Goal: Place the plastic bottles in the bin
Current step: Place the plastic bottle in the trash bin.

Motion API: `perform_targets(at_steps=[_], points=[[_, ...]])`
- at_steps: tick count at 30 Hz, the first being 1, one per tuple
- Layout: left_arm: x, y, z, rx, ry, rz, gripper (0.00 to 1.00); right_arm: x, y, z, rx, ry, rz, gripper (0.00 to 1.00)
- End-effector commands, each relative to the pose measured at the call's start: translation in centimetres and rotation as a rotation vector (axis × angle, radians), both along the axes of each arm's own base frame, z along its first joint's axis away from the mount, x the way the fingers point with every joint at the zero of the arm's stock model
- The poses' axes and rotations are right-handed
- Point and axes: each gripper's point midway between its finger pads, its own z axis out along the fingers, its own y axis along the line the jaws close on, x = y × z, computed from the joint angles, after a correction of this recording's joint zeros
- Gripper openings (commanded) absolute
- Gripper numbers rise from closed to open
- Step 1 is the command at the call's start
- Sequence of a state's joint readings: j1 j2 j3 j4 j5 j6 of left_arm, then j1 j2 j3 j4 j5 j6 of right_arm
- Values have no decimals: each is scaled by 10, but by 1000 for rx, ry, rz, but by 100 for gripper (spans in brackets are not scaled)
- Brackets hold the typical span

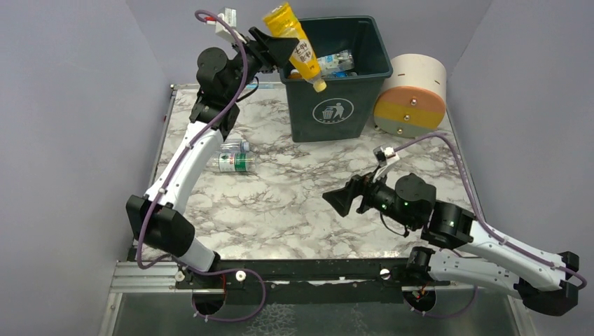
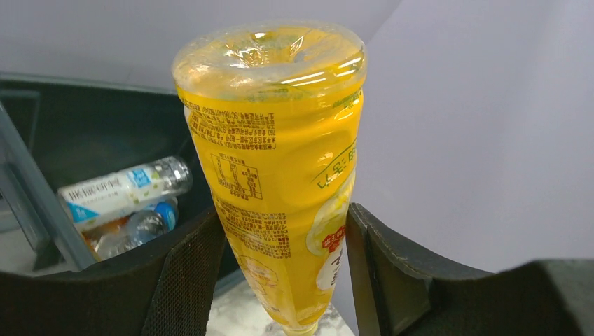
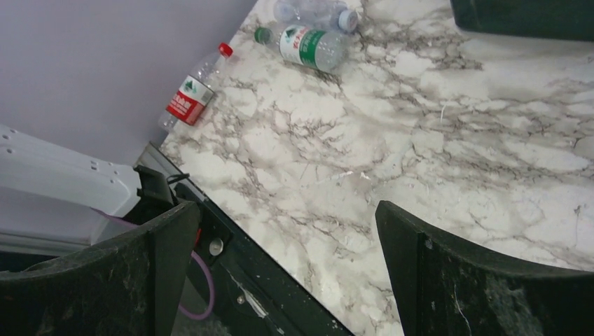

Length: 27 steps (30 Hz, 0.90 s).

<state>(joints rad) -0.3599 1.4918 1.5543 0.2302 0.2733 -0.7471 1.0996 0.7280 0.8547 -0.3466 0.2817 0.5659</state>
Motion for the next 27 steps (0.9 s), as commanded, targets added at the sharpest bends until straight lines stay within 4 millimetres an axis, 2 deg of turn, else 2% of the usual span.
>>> perform_targets(at_steps=[1,6,12,17,20,24,27], points=[[18,9,45,-42,-143,-17,63,-9,13,-29,-24,81,54,100],[48,15,57,-70,-197,-13,63,-15,19,-41,-54,107,101,100],[87,12,41,-63,-220,-5,63,-15,6,-40,-15,108,53,100],[110,3,16,-13,-220,-21,63,-13,-4,-40,2,108,9,100],[117,-4,0,14,-210,-45,64,-11,-6,-40,-7,103,-1,100],[116,-11,-12,44,-207,-93,71,-11,-4,-37,-9,96,5,100],[111,-14,-14,64,-214,-113,83,-11,-3,-35,-8,94,11,100]])
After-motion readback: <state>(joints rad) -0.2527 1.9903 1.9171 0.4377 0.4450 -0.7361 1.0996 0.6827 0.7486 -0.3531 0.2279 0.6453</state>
